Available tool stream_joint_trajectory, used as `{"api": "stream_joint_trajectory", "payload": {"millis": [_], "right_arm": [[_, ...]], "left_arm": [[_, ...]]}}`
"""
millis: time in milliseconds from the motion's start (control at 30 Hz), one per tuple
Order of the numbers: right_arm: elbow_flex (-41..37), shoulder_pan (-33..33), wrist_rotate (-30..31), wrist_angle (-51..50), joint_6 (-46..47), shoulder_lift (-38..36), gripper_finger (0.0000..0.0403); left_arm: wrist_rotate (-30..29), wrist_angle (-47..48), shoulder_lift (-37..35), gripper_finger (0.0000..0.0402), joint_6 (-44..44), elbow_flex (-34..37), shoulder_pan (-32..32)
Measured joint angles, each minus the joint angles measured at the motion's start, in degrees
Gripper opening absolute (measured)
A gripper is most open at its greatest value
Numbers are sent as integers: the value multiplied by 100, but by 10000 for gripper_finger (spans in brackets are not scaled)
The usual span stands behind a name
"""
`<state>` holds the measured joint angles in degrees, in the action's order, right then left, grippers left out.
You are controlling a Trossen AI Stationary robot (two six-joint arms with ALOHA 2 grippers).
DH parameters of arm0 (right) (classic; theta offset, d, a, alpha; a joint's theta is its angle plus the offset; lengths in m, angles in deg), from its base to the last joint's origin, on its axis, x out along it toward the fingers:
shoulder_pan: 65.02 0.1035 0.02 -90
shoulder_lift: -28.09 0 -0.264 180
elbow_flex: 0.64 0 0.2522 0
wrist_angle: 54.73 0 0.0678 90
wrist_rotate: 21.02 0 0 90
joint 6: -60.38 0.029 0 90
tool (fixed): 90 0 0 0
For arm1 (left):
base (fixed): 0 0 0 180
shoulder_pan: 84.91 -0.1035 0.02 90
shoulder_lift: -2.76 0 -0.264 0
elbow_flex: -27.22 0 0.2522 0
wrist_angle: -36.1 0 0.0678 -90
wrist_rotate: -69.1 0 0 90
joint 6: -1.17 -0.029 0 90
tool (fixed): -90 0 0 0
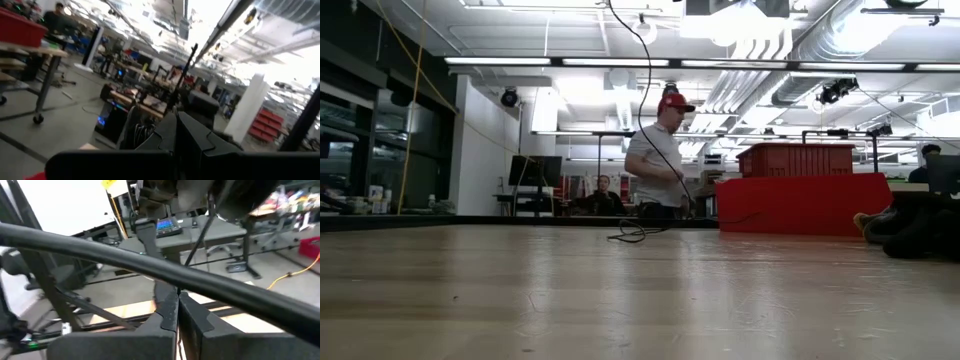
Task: Coil cords
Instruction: Coil the black wire on the spool
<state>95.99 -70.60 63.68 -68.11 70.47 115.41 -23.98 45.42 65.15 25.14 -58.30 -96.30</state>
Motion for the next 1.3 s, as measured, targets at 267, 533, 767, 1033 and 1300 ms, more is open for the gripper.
{"api": "stream_joint_trajectory", "payload": {"millis": [267,533,767,1033,1300], "right_arm": [[0,0,-219,-296,504,2,0],[0,-92,8,-797,341,196,0],[0,-87,-44,-614,281,86,0],[0,-20,-36,-610,40,82,0],[-2,-24,-96,-378,3,82,0]], "left_arm": [[417,26,-6,3,-48,0,0],[422,-322,-24,3,-95,1,1],[401,-310,-52,3,122,0,2],[291,-281,-52,3,250,0,2],[9,-279,-52,3,296,0,0]]}}
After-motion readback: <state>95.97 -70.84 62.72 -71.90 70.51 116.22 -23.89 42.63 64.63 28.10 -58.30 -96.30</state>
